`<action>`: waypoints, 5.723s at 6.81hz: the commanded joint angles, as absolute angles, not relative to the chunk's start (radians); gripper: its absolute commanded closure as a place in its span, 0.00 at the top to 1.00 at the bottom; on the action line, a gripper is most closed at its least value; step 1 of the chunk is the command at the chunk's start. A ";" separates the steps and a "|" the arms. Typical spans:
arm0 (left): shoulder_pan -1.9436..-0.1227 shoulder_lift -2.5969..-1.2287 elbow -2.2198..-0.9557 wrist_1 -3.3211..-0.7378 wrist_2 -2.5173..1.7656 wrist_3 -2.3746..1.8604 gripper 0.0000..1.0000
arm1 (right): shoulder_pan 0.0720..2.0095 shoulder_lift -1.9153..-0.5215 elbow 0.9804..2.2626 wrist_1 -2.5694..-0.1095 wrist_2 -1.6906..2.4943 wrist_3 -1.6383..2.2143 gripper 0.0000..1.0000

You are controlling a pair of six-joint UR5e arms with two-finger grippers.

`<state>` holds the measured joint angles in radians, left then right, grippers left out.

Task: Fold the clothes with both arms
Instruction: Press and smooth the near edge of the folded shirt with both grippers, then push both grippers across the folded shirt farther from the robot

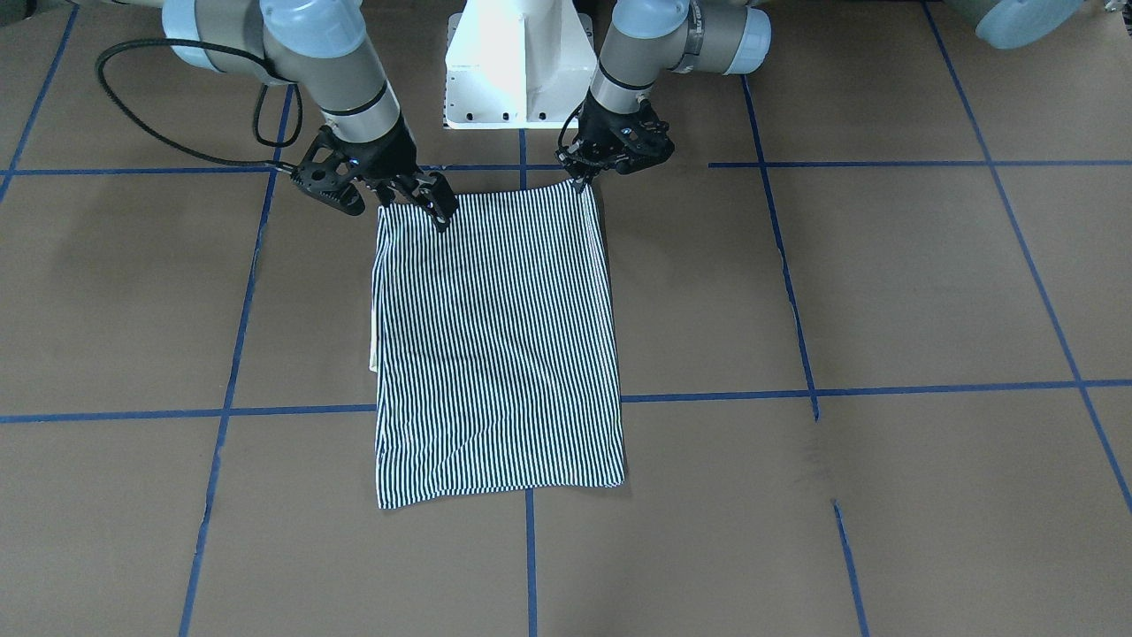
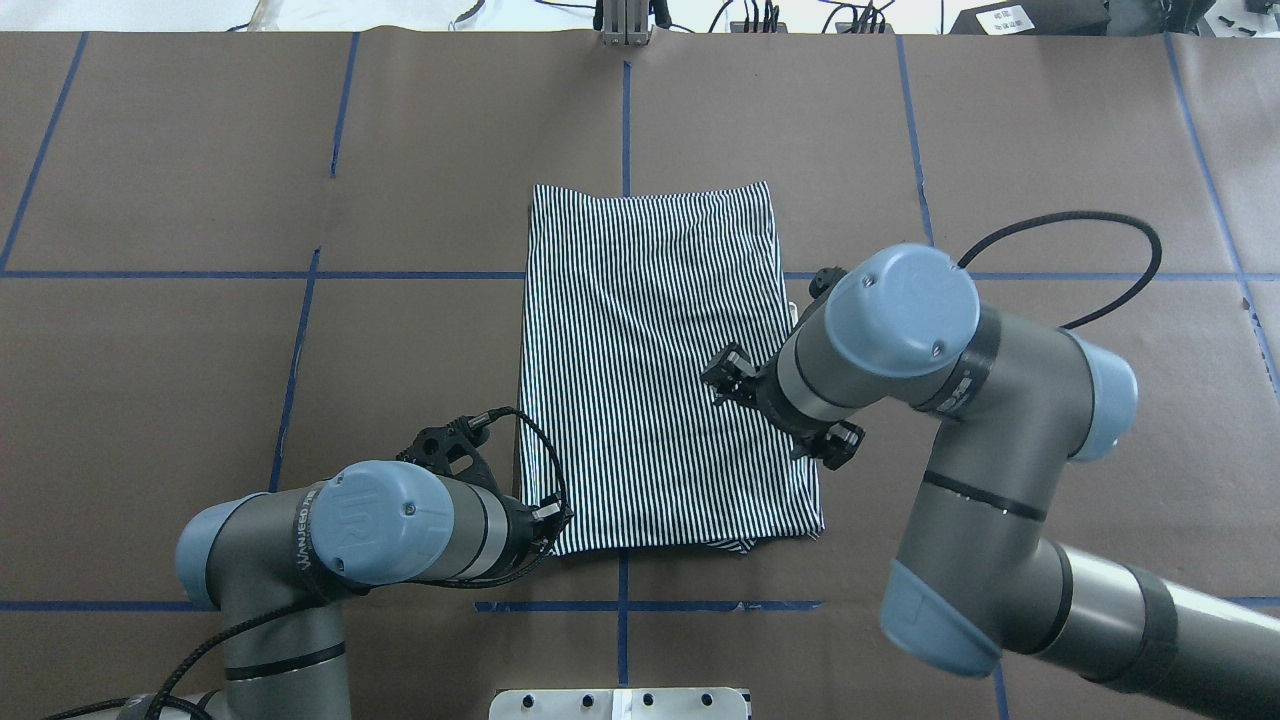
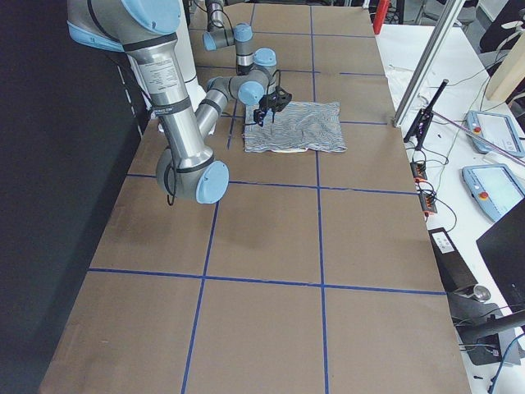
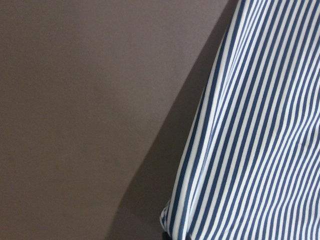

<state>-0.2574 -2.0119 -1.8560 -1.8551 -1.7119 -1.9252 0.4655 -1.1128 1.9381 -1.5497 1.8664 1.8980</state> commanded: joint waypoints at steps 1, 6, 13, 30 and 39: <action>-0.255 -2.014 -1.858 -1.856 -1.712 -1.925 0.00 | 0.339 -1.103 1.916 -1.565 1.706 2.110 1.00; -0.256 -2.017 -1.859 -1.856 -1.712 -1.925 0.00 | 0.324 -1.035 1.770 -1.577 1.709 2.195 1.00; -0.255 -2.020 -1.862 -1.856 -1.710 -1.925 0.00 | 0.302 -1.049 1.781 -1.634 1.707 2.194 0.45; -0.203 -1.973 -2.156 -1.622 -1.715 -1.924 0.00 | 0.215 -1.117 2.066 -1.628 1.698 2.184 0.00; -0.512 -2.121 -1.843 -1.768 -1.717 -1.855 0.00 | 0.577 -0.867 1.594 -1.400 1.693 1.881 0.00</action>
<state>-0.4961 -2.1183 -1.8917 -1.7195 -1.7177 -1.8542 0.5447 -0.8997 1.7220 -1.4992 1.6924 1.8906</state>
